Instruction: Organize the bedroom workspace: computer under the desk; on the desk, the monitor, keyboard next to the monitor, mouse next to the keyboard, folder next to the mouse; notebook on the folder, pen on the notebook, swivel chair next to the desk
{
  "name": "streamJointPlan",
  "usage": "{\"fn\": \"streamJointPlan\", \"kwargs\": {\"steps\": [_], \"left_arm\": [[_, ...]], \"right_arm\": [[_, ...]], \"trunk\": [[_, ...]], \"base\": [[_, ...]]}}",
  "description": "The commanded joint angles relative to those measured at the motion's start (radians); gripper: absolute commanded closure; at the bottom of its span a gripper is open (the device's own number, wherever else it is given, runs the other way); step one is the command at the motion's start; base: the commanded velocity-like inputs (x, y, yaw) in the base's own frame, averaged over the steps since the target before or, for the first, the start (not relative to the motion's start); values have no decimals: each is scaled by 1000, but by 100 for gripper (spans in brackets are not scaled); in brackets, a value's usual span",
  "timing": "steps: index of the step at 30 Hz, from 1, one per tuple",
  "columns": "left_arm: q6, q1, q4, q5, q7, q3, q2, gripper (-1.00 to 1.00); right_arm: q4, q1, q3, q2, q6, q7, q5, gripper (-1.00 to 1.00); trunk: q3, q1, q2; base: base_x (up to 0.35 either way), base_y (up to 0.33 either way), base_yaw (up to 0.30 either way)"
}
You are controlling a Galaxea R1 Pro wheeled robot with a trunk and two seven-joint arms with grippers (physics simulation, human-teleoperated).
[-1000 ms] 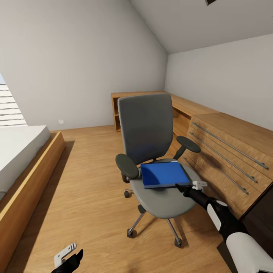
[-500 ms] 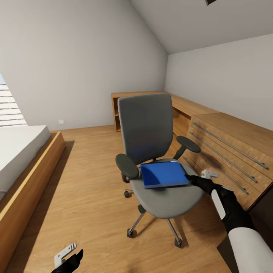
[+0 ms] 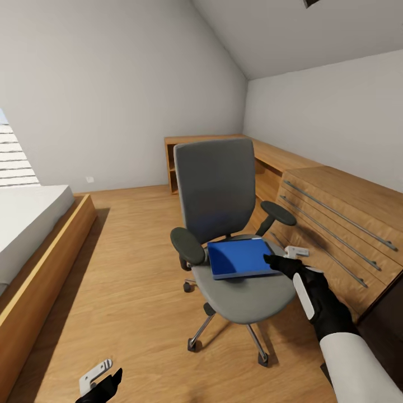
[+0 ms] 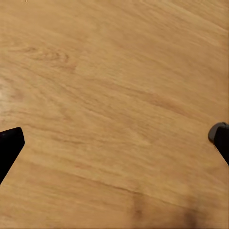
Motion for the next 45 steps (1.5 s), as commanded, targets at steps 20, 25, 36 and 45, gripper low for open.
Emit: {"fn": "streamJointPlan", "kwargs": {"steps": [20, 25, 36, 45], "left_arm": [[5, -1, -2, 11, 2, -1, 1, -100], [5, -1, -2, 11, 2, -1, 1, -100], [5, -1, -2, 13, 5, 0, 2, -100], [5, -1, -2, 12, 5, 0, 8, -100]], "right_arm": [[-5, -4, 61, 35, -6, -62, 7, -100], [5, -21, 62, 37, -2, -77, 23, -100], [105, -116, 70, 74, 3, -108, 38, -100], [226, -209, 71, 108, -1, -112, 40, -100]], "trunk": [[-1, 0, 0], [-1, 0, 0], [-1, 0, 0], [-1, 0, 0]], "base": [[291, 0, 0], [126, 0, 0], [20, 0, 0], [1, 0, 0]]}}
